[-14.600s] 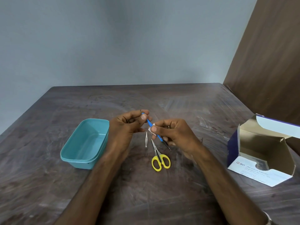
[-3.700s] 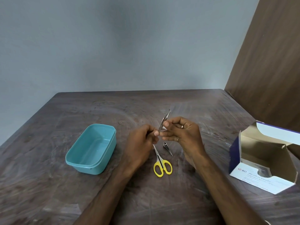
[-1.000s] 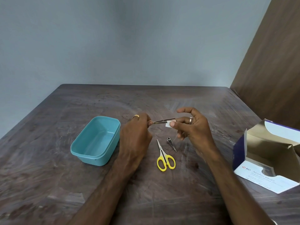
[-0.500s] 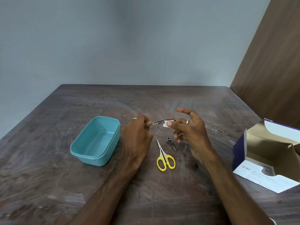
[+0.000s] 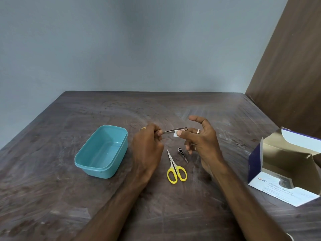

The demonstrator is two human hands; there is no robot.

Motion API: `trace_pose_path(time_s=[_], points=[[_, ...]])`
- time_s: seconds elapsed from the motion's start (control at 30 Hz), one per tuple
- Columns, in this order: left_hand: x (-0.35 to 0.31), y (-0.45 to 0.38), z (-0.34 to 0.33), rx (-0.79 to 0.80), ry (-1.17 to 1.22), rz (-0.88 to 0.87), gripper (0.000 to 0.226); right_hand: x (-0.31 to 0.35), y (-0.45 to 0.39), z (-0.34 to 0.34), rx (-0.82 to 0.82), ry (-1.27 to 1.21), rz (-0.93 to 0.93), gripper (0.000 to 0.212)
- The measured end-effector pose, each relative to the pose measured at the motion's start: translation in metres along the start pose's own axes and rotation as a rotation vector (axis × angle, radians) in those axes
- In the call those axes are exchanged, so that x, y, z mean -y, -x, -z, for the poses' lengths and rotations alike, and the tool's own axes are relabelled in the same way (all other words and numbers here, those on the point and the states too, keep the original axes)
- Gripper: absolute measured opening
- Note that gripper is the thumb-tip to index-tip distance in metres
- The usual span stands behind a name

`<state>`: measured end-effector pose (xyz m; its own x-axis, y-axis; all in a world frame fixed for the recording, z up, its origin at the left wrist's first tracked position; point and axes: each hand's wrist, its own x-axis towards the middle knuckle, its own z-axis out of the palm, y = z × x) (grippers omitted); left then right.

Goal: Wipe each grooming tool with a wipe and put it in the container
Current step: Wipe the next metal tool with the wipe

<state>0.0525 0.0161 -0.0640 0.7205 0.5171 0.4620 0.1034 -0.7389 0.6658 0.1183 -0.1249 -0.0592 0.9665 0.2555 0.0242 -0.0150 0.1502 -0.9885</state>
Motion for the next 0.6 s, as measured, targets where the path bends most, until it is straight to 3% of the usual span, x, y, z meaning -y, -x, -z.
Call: trace_pose_path(time_s=[0.6], points=[[-0.003,0.007,-0.006,0.001,0.102,-0.040,0.011,-0.004,0.008,-0.012,0.018,0.056,0.036,0.064]])
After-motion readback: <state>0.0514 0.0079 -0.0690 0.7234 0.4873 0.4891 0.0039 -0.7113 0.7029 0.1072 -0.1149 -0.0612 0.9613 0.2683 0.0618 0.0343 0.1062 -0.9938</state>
